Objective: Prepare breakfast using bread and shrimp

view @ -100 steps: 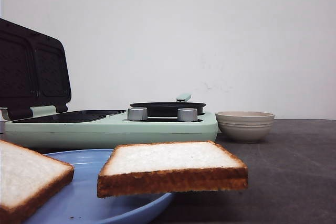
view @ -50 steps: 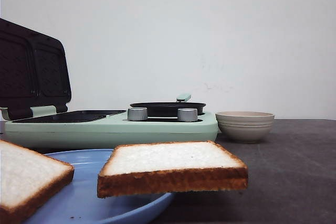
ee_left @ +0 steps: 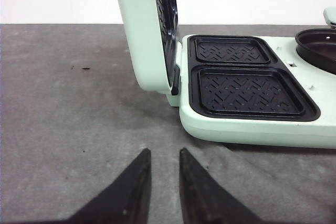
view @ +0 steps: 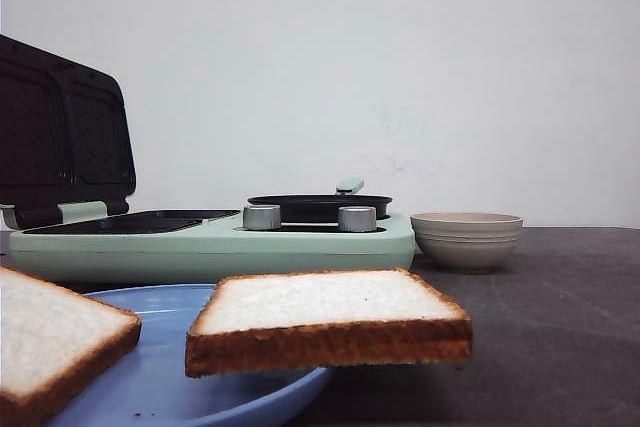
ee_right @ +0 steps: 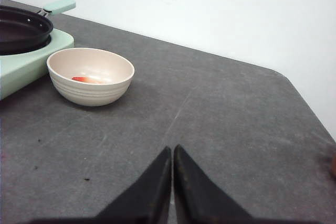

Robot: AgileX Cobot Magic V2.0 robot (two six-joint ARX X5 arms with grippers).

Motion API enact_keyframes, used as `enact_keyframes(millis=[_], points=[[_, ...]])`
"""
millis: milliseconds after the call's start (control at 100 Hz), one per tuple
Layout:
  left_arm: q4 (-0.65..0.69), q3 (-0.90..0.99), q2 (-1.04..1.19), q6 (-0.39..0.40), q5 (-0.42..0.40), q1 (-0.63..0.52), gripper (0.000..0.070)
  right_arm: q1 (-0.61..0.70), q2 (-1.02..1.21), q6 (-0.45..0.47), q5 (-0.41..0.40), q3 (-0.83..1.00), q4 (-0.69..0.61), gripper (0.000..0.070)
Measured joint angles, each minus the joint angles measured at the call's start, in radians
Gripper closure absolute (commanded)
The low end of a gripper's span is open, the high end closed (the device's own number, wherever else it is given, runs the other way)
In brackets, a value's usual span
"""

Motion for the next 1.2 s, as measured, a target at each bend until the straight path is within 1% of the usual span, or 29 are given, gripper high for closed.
enact_keyframes(millis=[400, 840, 900, 1010, 1200], points=[[0.000, 0.000, 0.000, 0.000, 0.000, 0.000, 0.0682, 0.000, 0.000, 0.003, -0.004, 0.000, 0.000, 0.0700], [0.000, 0.000, 0.000, -0.005, 0.001, 0.000, 0.0682, 0.000, 0.000, 0.086, -0.005, 0.000, 0.001, 0.0700], [0.000, 0.000, 0.000, -0.026, 0.001, 0.000, 0.0682, 0.000, 0.000, 0.109, -0.005, 0.000, 0.001, 0.0700], [0.000, 0.000, 0.000, -0.093, 0.001, 0.000, 0.0684, 0.000, 0.000, 0.174, -0.005, 0.000, 0.001, 0.0700], [-0.001, 0.000, 0.000, -0.231, 0.002, 0.000, 0.0688, 0.000, 0.000, 0.349, -0.005, 0.001, -0.003, 0.0700]])
